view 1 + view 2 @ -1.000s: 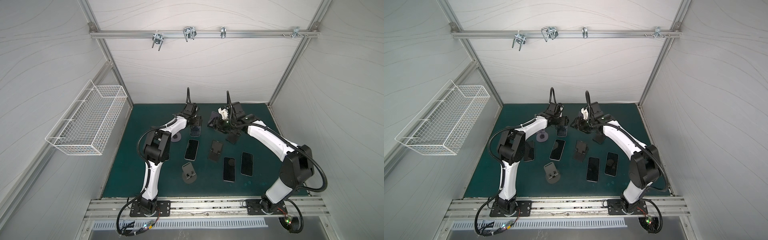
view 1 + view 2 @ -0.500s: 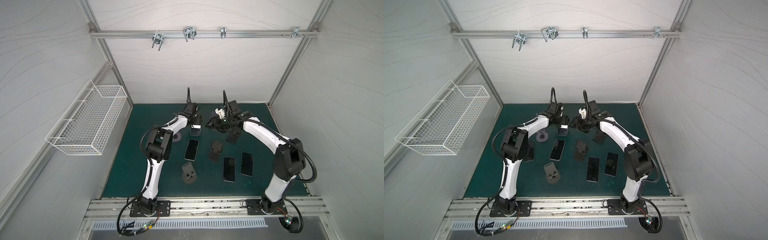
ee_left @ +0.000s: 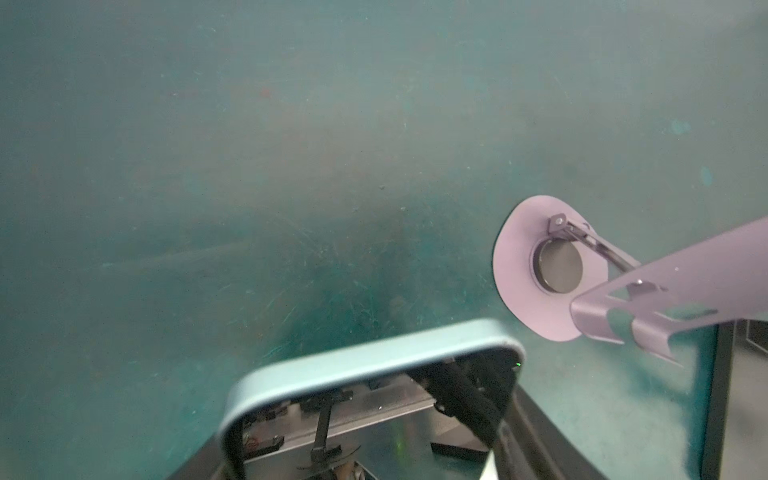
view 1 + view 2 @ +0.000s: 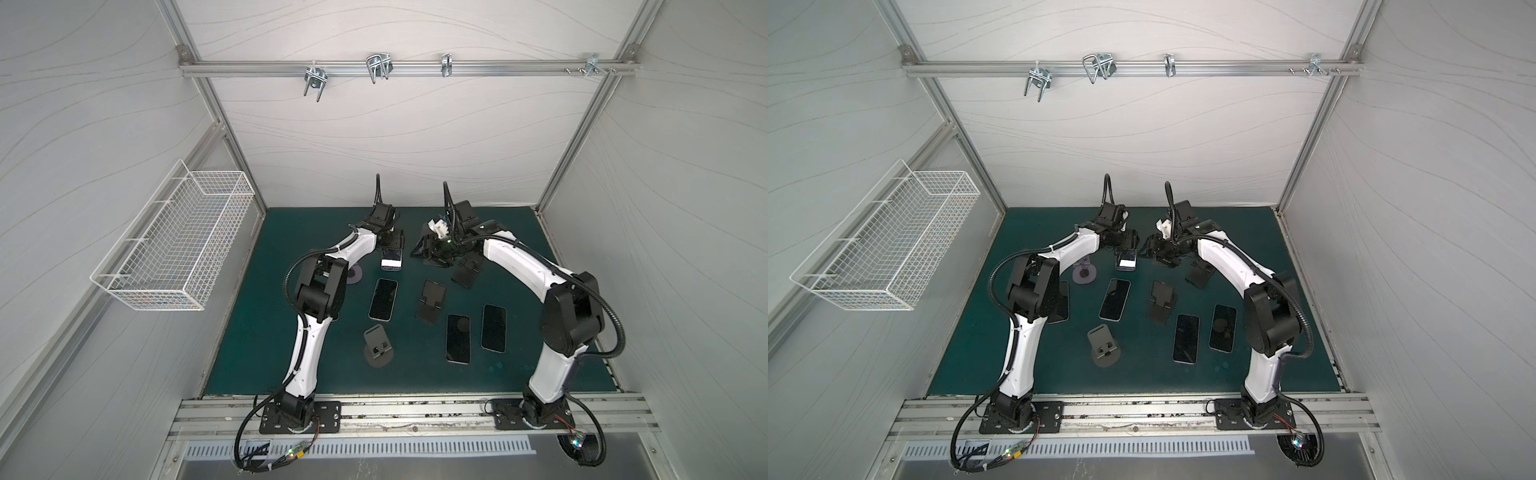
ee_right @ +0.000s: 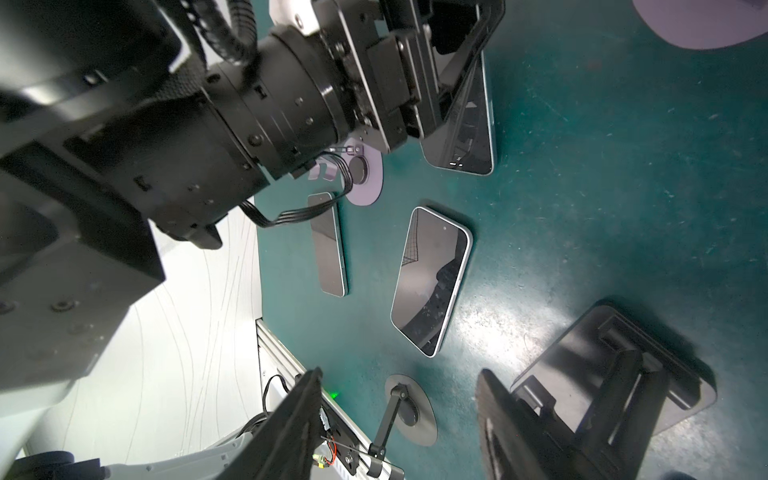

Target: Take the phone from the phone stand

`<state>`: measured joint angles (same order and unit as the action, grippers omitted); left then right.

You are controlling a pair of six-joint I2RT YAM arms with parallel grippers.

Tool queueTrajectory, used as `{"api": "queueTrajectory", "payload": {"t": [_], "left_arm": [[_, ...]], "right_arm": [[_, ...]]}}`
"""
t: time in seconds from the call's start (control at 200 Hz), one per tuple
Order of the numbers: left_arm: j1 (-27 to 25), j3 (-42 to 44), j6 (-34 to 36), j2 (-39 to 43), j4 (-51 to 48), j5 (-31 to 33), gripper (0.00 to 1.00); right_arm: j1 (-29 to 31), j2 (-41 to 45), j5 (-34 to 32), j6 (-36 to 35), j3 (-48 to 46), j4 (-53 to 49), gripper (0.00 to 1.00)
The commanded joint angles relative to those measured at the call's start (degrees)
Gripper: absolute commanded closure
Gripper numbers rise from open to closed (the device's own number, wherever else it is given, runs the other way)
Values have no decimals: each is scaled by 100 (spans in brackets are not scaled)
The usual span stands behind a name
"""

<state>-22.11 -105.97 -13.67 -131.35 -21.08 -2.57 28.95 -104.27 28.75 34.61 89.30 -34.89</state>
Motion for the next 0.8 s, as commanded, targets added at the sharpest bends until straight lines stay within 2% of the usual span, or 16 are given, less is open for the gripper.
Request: {"api": "queueTrajectory", "payload": {"t": [0.0, 0.795], "left_arm": [[31, -397, -121, -162, 2, 99, 37], [38, -564, -373, -596, -195, 125, 36]], "right_arm": [[-71, -85, 144, -101, 145, -202, 39], [-254, -118, 332, -112, 130, -211, 39]]}}
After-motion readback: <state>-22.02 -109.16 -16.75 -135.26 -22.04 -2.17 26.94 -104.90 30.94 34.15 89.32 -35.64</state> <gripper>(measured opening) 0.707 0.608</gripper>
